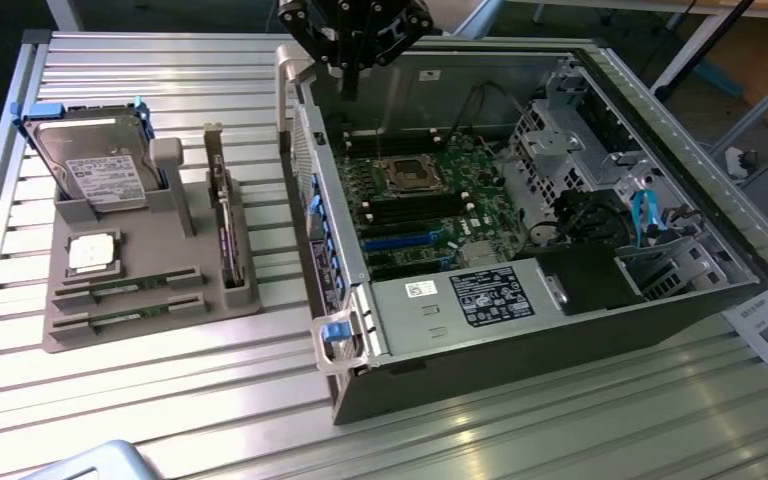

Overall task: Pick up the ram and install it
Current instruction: 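Reach for the ram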

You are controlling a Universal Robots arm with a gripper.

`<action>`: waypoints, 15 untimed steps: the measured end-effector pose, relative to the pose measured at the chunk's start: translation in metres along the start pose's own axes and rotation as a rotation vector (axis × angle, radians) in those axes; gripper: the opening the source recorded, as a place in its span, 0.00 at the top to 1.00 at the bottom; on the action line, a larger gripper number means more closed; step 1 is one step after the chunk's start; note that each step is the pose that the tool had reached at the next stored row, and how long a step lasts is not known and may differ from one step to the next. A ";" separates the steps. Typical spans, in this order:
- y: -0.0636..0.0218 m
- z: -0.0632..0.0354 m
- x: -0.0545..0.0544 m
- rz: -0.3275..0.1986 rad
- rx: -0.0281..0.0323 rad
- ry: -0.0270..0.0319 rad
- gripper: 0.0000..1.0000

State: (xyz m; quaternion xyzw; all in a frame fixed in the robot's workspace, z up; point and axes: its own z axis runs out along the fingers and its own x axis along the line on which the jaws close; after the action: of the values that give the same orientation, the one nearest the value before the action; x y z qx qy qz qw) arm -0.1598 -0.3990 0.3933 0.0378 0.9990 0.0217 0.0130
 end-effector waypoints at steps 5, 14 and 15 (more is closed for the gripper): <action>-0.0007 -0.0003 0.010 0.000 0.0000 0.0000 0.90; -0.0021 -0.0008 0.028 0.000 0.0000 0.0000 0.90; -0.0023 -0.0008 0.030 0.000 0.0000 0.0000 0.90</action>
State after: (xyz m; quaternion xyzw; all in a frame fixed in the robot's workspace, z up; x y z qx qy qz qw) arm -0.1901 -0.3989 0.3933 0.0379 0.9990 0.0217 0.0130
